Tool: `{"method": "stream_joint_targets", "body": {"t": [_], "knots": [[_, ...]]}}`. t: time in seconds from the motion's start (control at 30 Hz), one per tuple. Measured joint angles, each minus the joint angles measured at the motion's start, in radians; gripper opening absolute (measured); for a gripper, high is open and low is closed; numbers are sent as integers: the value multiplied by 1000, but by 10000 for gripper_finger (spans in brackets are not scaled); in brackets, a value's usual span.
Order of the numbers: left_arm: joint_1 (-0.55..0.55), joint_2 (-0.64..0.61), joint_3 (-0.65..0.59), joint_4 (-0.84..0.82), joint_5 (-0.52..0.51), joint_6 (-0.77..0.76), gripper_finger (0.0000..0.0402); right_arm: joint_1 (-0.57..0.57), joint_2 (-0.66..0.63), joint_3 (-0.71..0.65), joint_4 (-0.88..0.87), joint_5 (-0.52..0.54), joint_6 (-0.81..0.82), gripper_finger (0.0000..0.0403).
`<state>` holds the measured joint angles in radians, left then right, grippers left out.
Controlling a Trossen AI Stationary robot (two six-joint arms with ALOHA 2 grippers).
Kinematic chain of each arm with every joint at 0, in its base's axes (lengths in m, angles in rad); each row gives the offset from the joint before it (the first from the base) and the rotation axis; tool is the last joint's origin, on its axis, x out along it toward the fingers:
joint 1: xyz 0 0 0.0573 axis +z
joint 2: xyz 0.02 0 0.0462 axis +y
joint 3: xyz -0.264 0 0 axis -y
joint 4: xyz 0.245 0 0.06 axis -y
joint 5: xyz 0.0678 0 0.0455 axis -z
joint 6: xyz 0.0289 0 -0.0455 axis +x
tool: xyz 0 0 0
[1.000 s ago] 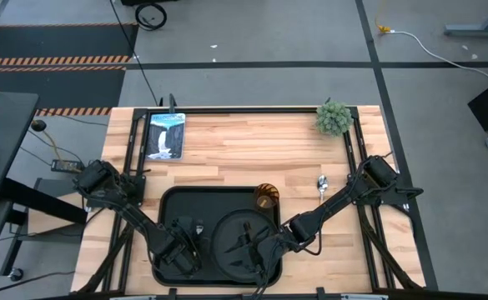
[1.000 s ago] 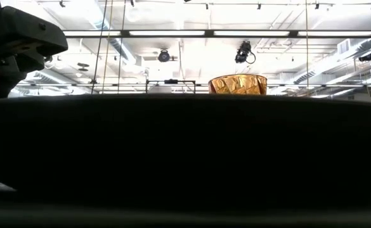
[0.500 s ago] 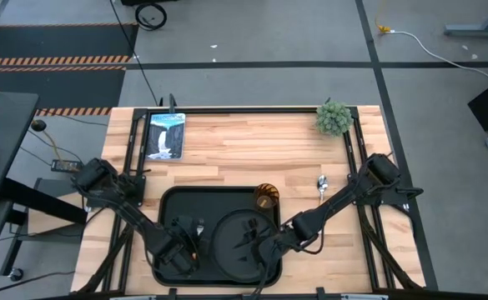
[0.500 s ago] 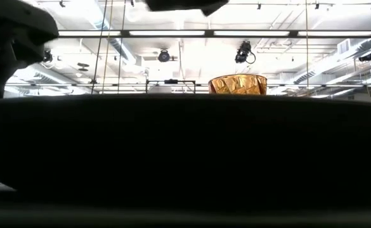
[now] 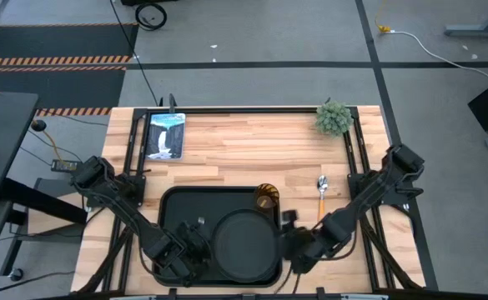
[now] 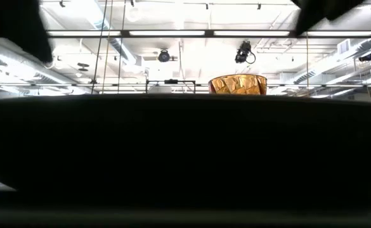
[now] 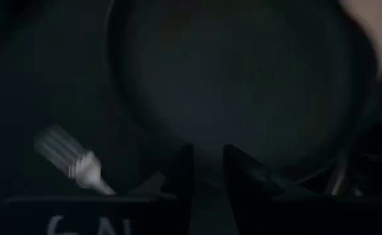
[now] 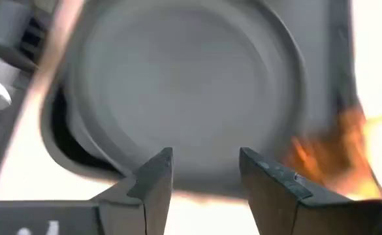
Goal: Pick and place plate/cup/fork/spoon on tray
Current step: Put the orange spoon beside the fork on the black tray
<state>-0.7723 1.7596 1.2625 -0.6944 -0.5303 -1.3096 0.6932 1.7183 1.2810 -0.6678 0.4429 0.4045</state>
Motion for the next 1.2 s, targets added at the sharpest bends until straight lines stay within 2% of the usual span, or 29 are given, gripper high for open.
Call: {"method": "stream_joint_targets", "body": {"t": [0.13,0.27,0.4,0.5,0.7,1.0,1.2], "knots": [[6,0,50,0,-55,198,89,17,-86,-90,-203,46,315,181],[20,0,83,3,-98,332,89,18,-193,-218,-348,64,659,176],[36,0,93,4,-100,435,89,-27,-295,-380,-419,13,960,173],[46,0,93,2,-99,498,89,-80,-344,-499,-421,-47,1072,174],[76,0,93,3,-99,627,89,-181,-370,-614,-409,-131,1131,176],[104,0,93,0,-98,688,89,-259,-318,-623,-261,-169,1107,200],[101,0,93,-7,-70,694,89,-283,-288,-623,-245,-220,1114,194]]}}
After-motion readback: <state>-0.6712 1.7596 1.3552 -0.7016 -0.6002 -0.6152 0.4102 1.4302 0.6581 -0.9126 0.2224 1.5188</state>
